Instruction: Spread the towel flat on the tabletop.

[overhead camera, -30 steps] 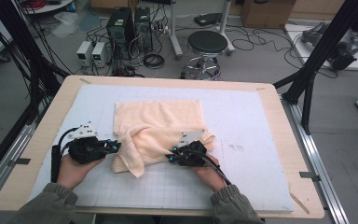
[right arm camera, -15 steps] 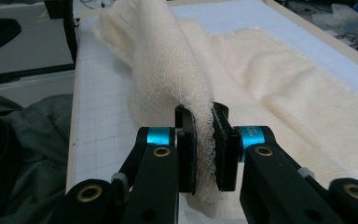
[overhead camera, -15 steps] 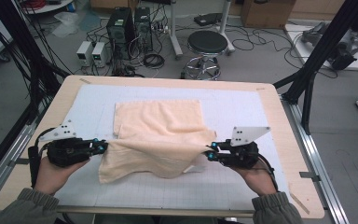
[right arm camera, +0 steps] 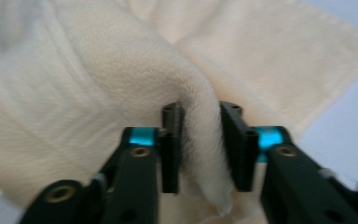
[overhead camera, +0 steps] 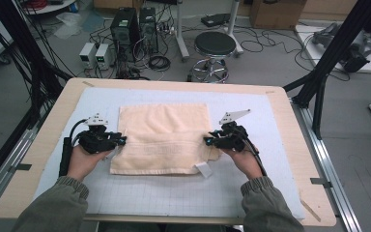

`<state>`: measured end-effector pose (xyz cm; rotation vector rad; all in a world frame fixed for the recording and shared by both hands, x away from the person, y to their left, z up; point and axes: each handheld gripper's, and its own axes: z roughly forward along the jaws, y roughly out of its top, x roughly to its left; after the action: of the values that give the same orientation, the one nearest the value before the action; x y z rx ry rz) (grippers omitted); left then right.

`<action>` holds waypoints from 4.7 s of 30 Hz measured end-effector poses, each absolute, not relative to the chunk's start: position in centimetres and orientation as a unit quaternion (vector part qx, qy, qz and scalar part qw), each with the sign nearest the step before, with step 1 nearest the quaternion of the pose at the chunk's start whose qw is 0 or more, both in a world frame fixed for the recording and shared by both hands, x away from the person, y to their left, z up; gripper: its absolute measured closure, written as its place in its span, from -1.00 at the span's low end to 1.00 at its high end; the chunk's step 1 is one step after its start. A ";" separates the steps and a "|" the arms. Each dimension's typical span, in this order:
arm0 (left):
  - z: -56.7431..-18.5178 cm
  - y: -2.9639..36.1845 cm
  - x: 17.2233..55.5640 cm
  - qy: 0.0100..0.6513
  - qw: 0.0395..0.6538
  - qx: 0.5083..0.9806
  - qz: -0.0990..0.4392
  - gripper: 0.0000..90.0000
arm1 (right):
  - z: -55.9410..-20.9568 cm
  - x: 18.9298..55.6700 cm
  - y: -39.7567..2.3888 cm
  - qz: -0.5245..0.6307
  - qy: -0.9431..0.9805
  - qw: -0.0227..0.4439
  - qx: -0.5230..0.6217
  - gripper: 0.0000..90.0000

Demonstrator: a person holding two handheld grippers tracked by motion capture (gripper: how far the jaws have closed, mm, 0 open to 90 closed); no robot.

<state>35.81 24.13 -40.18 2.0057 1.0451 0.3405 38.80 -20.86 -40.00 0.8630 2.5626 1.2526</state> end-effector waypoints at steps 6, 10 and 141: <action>-38.3 25.3 33.8 0.388 0.464 0.781 0.151 0.17 | -37.3 36.7 -22.4 0.462 0.839 0.122 0.262 0.38; -38.0 24.8 31.4 0.348 0.479 0.792 0.147 0.17 | -36.1 33.9 -22.5 0.483 0.838 0.132 0.218 0.43; -38.8 23.5 19.6 0.211 0.458 0.860 0.073 0.37 | -38.4 23.8 -19.4 0.461 0.882 0.054 0.080 0.47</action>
<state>19.57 23.53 -38.81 2.1193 0.5205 0.1796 23.78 -19.43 -38.39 0.2428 2.6800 1.4017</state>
